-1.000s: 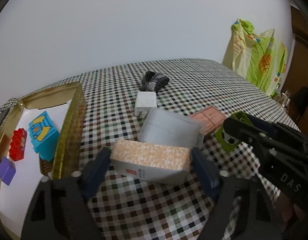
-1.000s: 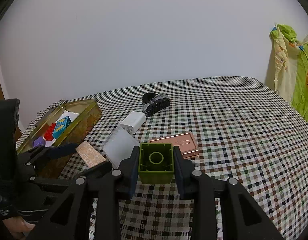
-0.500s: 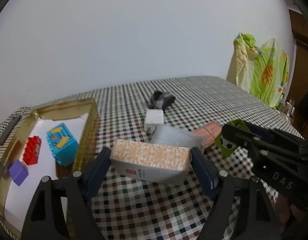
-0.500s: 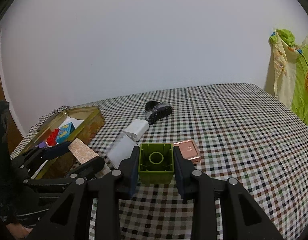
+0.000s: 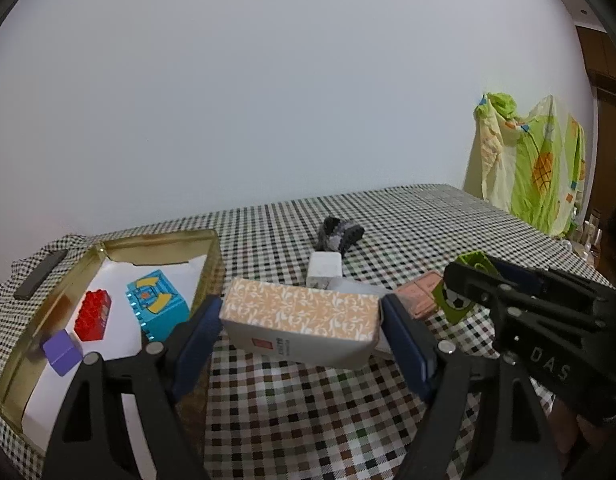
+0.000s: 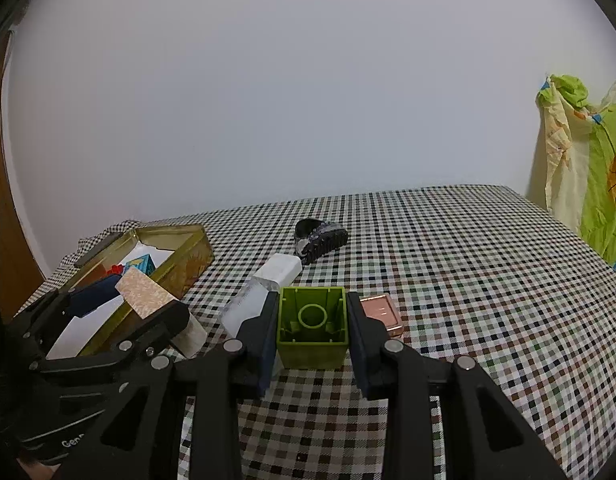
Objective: Organize rigid objects
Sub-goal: 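Carry the beige box and lime green block over the tray with both grippers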
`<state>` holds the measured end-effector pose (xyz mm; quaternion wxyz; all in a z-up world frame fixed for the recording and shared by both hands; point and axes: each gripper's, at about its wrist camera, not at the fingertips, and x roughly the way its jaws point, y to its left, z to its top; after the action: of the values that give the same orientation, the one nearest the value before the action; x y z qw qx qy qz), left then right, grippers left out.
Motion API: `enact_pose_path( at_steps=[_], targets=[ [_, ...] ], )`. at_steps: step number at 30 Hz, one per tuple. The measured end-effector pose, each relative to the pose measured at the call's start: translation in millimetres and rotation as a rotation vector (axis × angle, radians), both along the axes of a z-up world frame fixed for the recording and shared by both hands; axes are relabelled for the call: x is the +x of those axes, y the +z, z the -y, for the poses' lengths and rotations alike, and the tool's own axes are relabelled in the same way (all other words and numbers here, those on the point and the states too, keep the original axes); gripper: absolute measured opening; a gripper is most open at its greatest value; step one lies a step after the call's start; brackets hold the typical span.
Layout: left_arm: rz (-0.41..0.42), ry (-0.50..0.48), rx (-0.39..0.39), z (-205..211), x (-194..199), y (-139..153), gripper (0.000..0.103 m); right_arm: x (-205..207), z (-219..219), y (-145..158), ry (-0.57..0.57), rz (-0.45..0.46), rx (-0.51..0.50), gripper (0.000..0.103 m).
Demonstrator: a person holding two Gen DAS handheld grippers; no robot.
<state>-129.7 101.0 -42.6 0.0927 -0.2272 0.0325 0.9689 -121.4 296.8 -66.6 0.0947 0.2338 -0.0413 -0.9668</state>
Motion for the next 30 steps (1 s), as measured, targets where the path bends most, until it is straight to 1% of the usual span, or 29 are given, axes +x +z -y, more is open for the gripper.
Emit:
enact_pose_path(
  at_steps=[5,16,23,26,30],
  targets=[
    [-0.041,0.011,0.011,3,7,3,0.08,3,2,2,0.0,-0.039,-0.008,0.034],
    [-0.109,0.046,0.065,16,19,9,0.08,7,8,6,0.018,-0.08,-0.008,0.034],
    [-0.163,0.072,0.058,17,28,12,0.08,9,14,7,0.024,-0.113,-0.008,0.034],
    [-0.165,0.089,0.062,23,28,12,0.08,7,16,7,0.03,-0.119,0.001,0.034],
    [-0.17,0.112,0.058,28,25,11,0.08,7,15,8,0.032,-0.117,-0.011,0.034]
  ],
)
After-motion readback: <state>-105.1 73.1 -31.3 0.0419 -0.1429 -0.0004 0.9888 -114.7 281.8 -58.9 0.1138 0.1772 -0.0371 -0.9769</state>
